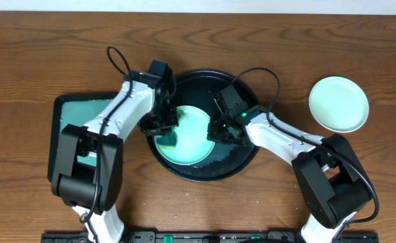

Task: Clean dirty plates on tray and stack at the side
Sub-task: 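Scrub the green plate with the sponge while the right gripper holds its rim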

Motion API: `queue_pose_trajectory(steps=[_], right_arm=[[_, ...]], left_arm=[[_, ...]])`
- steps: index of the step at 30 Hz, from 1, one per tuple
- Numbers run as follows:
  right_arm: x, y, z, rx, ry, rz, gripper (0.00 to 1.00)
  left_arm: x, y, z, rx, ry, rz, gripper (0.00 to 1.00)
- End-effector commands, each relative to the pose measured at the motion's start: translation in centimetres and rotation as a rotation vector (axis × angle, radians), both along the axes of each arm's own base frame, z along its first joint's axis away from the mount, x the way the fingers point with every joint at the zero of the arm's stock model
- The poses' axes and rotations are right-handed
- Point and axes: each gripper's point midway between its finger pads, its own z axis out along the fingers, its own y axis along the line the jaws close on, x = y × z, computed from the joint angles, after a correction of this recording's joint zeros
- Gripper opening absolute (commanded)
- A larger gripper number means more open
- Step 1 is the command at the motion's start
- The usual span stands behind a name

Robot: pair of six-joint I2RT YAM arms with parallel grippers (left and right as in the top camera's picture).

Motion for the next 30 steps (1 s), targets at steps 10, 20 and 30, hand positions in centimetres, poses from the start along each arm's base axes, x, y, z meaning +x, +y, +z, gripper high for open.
queue_pose_trajectory(steps=[10, 20, 30], right_arm=[[-3.5, -1.5, -4.8, -0.110, 0.131, -0.002, 0.01], [-3.5, -1.5, -4.8, -0.111, 0.132, -0.002, 0.02], [-3.5, -1.5, -4.8, -0.110, 0.130, -0.002, 0.02]], left_arm=[[-2.8, -5.5, -2.1, -0.035, 0.081, -0.159, 0.07], [-2.3, -8.7, -1.6, -0.211, 0.063, -0.242, 0.07], [-1.2, -10.5, -0.4, -0.305, 0.015, -0.286, 0.07]])
